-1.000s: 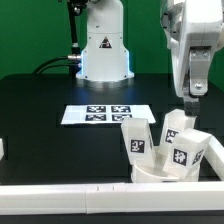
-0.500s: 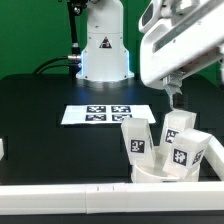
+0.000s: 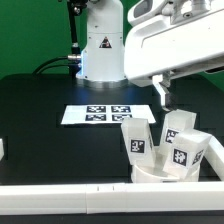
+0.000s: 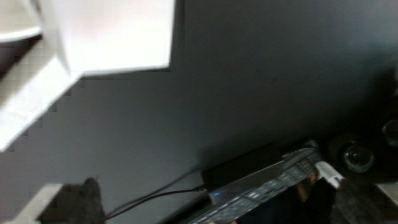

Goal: Assemble stool

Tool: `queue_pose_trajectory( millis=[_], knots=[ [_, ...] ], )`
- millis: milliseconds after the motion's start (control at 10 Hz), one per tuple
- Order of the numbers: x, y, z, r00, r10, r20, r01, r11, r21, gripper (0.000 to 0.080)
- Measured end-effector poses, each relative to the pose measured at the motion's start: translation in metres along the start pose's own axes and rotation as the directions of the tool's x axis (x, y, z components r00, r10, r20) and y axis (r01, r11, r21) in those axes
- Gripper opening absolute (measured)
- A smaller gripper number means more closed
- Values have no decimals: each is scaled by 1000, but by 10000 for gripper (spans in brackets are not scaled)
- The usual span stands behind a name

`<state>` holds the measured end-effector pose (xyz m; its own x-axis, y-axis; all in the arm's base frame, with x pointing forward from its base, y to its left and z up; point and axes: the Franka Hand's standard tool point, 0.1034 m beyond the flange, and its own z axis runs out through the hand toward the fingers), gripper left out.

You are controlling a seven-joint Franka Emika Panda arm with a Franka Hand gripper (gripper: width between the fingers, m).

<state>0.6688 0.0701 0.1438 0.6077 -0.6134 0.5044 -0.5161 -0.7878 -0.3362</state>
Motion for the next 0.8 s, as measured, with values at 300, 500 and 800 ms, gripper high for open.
queue_pose_trajectory(
  millis=[300,500,800],
  knots=[
    [13,2,-1,991,-93,100,92,996,12,649],
    [15,1,1,968,-231,97,230,973,20,649],
    [3,-3,7,841,-512,175,510,858,59,649]
  ],
)
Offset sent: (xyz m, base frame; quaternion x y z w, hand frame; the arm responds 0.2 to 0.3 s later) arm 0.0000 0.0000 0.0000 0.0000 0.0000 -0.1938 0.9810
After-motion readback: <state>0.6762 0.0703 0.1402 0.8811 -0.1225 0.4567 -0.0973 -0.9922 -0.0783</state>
